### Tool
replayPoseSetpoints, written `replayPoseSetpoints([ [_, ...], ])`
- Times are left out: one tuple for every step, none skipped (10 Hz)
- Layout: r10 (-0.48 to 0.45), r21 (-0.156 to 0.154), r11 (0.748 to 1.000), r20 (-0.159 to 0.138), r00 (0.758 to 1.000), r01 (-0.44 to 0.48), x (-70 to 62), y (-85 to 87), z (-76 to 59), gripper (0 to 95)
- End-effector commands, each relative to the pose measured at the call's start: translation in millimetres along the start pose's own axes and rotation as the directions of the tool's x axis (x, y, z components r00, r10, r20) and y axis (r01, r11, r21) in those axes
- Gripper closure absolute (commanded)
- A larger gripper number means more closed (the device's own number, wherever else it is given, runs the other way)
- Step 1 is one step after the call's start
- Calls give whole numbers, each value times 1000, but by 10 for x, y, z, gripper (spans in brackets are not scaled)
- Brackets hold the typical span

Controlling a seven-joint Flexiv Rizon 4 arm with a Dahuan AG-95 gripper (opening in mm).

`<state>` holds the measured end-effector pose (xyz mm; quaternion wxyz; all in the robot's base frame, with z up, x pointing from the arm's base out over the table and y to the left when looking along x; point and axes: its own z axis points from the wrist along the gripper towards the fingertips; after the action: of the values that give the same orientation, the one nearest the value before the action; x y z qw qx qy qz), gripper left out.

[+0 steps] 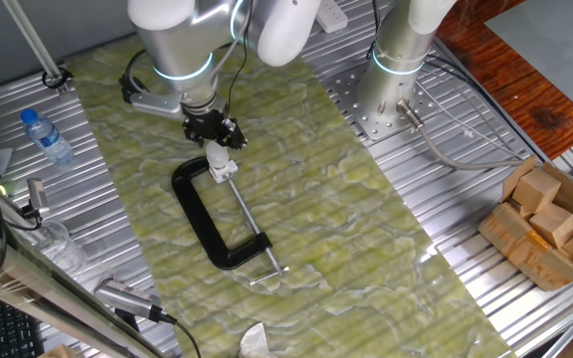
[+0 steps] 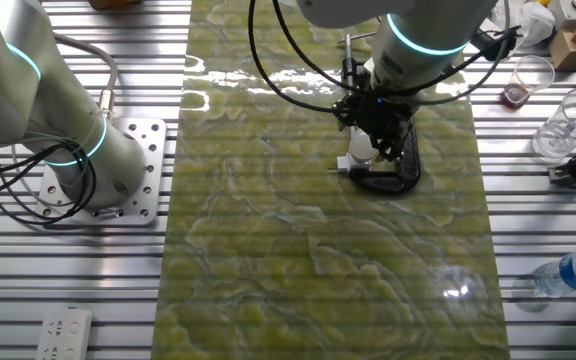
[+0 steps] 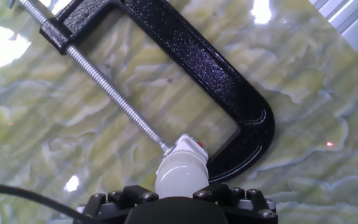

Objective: Install the light bulb by rotating it

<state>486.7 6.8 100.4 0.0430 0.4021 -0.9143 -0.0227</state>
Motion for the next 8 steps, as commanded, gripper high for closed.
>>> replayPoseSetpoints([
  [-26, 7, 1000, 8, 1000, 26, -1, 3, 19, 190],
  [-38, 15, 999, 15, 999, 38, -3, 4, 30, 190],
  [-42, 16, 999, 15, 999, 42, -5, 8, 38, 190],
  [-42, 17, 999, 15, 999, 42, -7, 8, 46, 380],
  [-46, 19, 999, 17, 999, 46, -8, 5, 64, 380],
  [-46, 19, 999, 20, 999, 46, -9, 2, 78, 380],
  [-46, 19, 999, 22, 999, 46, -11, 0, 95, 380],
  [-47, 20, 999, 23, 999, 46, -11, -1, 105, 380],
])
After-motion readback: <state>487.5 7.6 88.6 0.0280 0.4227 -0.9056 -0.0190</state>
